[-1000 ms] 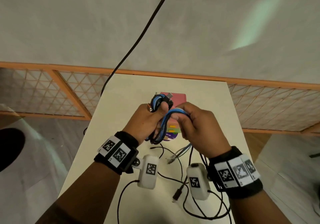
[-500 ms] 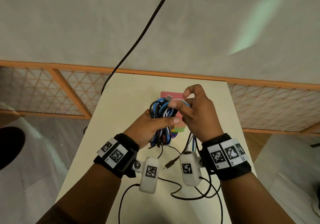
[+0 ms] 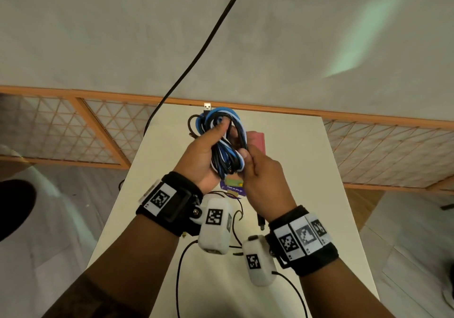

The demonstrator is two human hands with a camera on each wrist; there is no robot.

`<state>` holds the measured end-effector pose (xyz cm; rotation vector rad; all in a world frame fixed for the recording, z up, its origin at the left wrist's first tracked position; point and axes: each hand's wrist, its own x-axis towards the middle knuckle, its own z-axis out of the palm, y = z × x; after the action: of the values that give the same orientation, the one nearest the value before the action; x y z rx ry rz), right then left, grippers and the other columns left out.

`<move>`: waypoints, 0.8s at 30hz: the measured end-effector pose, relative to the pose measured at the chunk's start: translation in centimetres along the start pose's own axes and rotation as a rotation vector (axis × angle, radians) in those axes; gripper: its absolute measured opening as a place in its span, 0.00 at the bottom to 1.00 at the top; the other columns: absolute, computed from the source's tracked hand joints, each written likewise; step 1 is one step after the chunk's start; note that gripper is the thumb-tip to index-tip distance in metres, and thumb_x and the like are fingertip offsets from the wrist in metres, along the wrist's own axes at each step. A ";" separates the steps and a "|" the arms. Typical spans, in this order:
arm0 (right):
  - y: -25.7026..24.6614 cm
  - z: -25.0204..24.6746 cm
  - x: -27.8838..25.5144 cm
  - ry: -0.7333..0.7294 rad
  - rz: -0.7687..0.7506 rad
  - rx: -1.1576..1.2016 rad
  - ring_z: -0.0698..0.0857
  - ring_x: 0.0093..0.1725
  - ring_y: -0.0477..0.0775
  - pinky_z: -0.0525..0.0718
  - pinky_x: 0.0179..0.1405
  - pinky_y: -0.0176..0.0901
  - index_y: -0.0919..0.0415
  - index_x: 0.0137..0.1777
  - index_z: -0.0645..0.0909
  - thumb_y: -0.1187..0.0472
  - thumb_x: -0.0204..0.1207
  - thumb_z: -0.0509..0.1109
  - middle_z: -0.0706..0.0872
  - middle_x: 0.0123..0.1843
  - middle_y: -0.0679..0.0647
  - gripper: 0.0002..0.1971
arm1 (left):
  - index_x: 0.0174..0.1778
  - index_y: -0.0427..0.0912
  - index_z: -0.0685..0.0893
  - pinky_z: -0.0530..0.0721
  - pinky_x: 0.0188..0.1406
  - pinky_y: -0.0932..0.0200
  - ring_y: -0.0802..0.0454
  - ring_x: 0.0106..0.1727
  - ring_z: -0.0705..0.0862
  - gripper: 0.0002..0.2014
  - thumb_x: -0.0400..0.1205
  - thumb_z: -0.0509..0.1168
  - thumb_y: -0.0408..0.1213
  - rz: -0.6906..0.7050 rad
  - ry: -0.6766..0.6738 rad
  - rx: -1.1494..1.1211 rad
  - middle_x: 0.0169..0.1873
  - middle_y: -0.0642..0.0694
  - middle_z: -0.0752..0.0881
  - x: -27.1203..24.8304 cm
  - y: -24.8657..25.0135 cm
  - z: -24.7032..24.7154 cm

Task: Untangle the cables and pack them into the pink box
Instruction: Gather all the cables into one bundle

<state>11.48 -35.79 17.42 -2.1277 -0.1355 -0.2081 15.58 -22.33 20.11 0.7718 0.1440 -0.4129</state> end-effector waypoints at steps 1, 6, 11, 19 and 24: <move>-0.1 0.0 -0.1 -0.015 -0.013 -0.031 0.86 0.34 0.47 0.81 0.34 0.39 0.56 0.70 0.81 0.52 0.91 0.54 0.89 0.36 0.51 0.18 | 0.57 0.34 0.84 0.90 0.34 0.52 0.44 0.37 0.87 0.14 0.86 0.68 0.43 -0.001 0.016 -0.002 0.48 0.38 0.84 0.1 -0.2 -0.2; 0.0 -0.3 -0.8 -0.096 -0.081 -0.134 0.83 0.31 0.54 0.75 0.31 0.47 0.53 0.74 0.79 0.56 0.91 0.55 0.90 0.40 0.56 0.17 | 0.66 0.32 0.84 0.89 0.34 0.56 0.44 0.46 0.87 0.22 0.81 0.71 0.41 -0.014 0.000 0.080 0.50 0.34 0.87 0.3 -0.9 -0.9; 0.6 -0.2 -1.0 -0.139 -0.050 -0.145 0.75 0.24 0.44 0.67 0.25 0.32 0.55 0.68 0.82 0.62 0.89 0.58 0.83 0.32 0.50 0.14 | 0.56 0.34 0.82 0.85 0.29 0.59 0.53 0.30 0.82 0.13 0.82 0.67 0.39 0.008 -0.121 0.147 0.33 0.45 0.83 0.2 -1.3 -0.9; 0.0 -0.6 -1.4 -0.087 0.121 0.131 0.79 0.21 0.38 0.72 0.26 0.27 0.52 0.42 0.81 0.56 0.92 0.55 0.79 0.23 0.42 0.17 | 0.61 0.33 0.82 0.85 0.38 0.58 0.49 0.39 0.82 0.14 0.82 0.62 0.34 -0.139 -0.193 -0.093 0.43 0.41 0.82 -0.6 -2.0 -1.1; 0.4 0.1 -1.5 -0.056 0.206 0.151 0.74 0.20 0.46 0.72 0.29 0.42 0.52 0.31 0.73 0.54 0.91 0.56 0.77 0.19 0.41 0.22 | 0.63 0.28 0.84 0.85 0.38 0.59 0.48 0.39 0.82 0.20 0.79 0.62 0.36 -0.139 -0.127 -0.128 0.43 0.40 0.82 -0.7 -2.8 -1.2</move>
<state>10.12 -35.90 16.71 -1.9811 0.0346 -0.0165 13.86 -23.06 17.67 0.6101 0.1042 -0.5778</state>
